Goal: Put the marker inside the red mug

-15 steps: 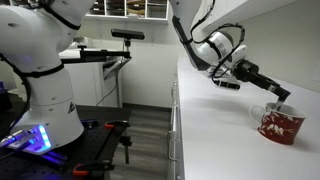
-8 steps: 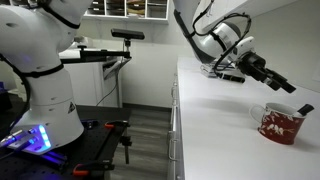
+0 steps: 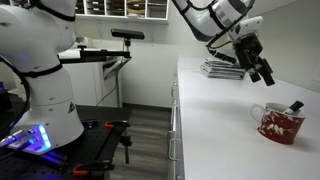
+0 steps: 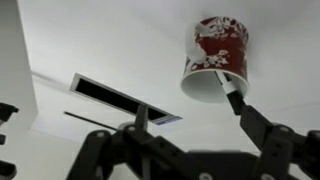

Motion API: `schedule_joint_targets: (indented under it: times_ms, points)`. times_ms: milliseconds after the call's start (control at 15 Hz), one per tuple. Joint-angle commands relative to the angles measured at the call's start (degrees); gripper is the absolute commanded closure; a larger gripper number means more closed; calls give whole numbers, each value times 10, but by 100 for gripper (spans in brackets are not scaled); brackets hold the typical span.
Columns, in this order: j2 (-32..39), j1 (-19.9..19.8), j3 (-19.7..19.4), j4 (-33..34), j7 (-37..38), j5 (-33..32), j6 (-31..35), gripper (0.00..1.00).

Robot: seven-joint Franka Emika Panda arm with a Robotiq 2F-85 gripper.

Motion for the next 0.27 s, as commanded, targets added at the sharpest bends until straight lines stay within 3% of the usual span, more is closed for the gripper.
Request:
schedule_joint_targets:
  times_ms: [0,200]
  points:
    - [-82,-14,-2,-87,-94,106,55,0]
    - [-136,-7,-17,-142,-157,157,71,0]
